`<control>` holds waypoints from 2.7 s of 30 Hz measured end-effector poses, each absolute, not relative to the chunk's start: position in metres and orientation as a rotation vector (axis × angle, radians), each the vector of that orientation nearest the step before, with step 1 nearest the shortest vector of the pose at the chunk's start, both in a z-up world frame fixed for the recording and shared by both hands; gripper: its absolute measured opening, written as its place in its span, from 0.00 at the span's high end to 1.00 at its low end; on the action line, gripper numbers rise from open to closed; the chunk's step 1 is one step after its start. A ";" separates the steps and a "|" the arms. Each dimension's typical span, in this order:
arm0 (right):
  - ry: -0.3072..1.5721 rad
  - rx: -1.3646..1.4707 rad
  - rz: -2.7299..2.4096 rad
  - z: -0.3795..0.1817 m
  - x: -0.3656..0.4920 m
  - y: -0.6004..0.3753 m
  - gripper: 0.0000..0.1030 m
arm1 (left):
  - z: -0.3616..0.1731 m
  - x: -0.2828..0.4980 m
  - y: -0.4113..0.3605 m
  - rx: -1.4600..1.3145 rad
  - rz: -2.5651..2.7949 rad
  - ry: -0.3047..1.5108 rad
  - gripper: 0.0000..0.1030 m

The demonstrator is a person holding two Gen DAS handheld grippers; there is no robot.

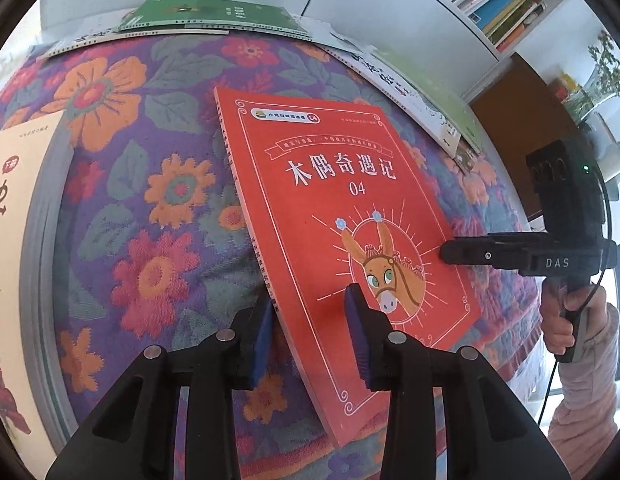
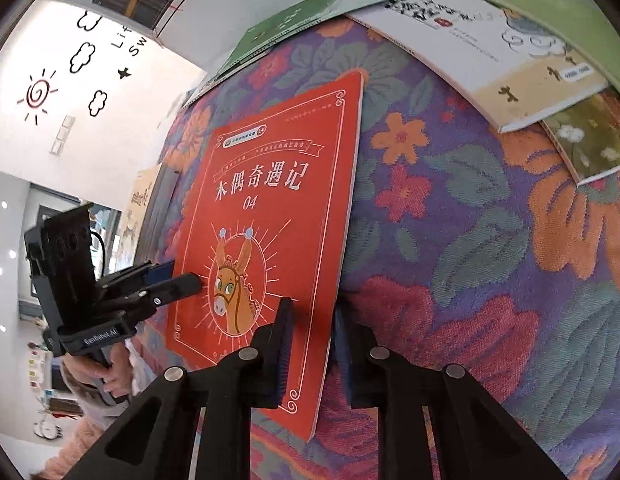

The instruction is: Organize books

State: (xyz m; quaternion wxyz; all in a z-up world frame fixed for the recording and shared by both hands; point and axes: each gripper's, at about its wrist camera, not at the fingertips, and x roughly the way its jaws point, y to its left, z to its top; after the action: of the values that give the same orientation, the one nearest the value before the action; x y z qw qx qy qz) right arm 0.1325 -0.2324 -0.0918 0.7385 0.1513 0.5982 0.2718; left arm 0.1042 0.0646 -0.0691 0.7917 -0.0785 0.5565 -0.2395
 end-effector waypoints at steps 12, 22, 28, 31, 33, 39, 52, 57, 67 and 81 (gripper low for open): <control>1.262 0.314 0.547 -0.088 0.125 -0.228 0.81 | -0.067 0.102 0.058 -0.142 -0.472 1.188 0.66; 1.213 0.283 0.512 -0.073 0.105 -0.219 0.83 | -0.064 0.098 0.057 -0.117 -0.462 1.225 0.67; 1.183 0.258 0.527 -0.056 0.092 -0.216 0.84 | -0.058 0.093 0.061 -0.117 -0.466 1.248 0.67; 1.164 0.233 0.533 -0.046 0.085 -0.209 0.84 | -0.051 0.090 0.063 -0.110 -0.469 1.238 0.66; 1.150 0.211 0.532 -0.041 0.080 -0.204 0.84 | -0.046 0.087 0.064 -0.097 -0.467 1.229 0.66; 1.103 0.159 0.532 -0.023 0.069 -0.192 0.84 | -0.038 0.082 0.074 -0.139 -0.479 1.224 0.66; 1.030 0.091 0.565 0.003 0.054 -0.164 0.84 | -0.010 0.069 0.095 -0.095 -0.450 1.147 0.65; 0.999 0.076 0.580 0.014 0.049 -0.149 0.84 | 0.004 0.064 0.111 -0.096 -0.425 1.104 0.65; 0.906 0.042 0.617 0.036 0.042 -0.106 0.84 | 0.027 0.060 0.150 -0.079 -0.377 1.051 0.65; 0.866 0.027 0.719 0.050 0.055 -0.025 0.83 | 0.046 0.063 0.234 -0.080 -0.317 0.988 0.65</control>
State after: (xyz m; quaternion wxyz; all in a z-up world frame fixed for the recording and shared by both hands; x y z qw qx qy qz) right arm 0.0549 -0.0250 0.0504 0.8458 0.0128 0.4103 0.3408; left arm 0.0633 0.2337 0.0464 0.8678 -0.0381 0.4718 -0.1514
